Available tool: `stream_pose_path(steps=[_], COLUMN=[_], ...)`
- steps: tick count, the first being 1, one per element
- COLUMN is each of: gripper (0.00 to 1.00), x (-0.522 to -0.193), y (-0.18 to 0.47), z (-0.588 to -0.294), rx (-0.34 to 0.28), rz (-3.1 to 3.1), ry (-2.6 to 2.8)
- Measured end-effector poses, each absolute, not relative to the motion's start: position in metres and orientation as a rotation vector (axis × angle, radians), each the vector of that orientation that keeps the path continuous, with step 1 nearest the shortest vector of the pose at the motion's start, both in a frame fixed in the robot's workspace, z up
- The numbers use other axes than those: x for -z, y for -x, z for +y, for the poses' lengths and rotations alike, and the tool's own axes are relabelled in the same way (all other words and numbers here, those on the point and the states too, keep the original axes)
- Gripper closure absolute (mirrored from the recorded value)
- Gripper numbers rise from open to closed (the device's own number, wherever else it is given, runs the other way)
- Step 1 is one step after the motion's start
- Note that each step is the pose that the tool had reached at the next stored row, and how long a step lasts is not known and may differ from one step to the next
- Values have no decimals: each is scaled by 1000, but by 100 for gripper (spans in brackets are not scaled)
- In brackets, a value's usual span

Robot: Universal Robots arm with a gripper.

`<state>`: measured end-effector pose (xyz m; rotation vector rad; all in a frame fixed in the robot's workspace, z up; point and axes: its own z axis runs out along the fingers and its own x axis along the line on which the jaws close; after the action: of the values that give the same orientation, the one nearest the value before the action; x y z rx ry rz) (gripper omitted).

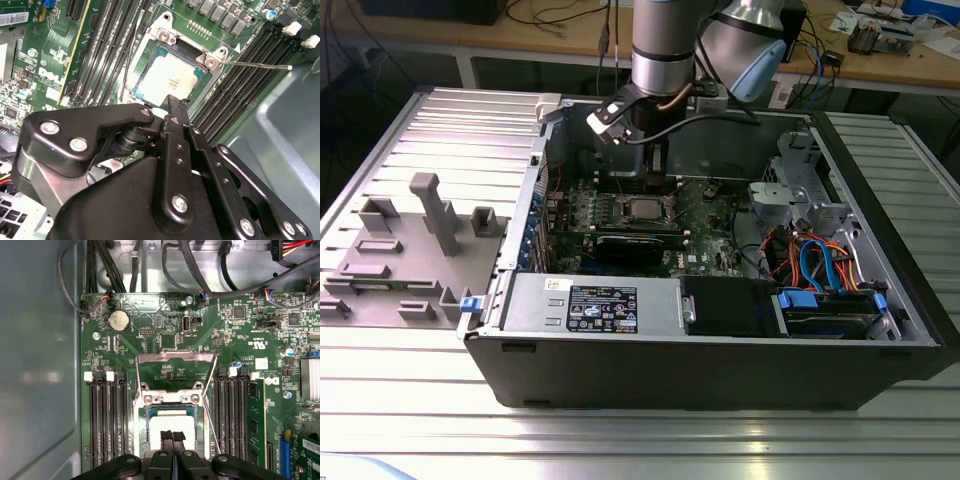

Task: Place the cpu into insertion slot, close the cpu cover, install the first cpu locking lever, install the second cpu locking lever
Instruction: 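Close the cpu cover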

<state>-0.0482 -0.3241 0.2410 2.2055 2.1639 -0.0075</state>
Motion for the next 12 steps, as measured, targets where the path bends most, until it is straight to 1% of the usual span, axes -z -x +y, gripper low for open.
stream_pose_path(steps=[12], gripper=[89], x=[-255], y=[48], z=[-324], rx=[11], rz=[2162], ry=[-2204])
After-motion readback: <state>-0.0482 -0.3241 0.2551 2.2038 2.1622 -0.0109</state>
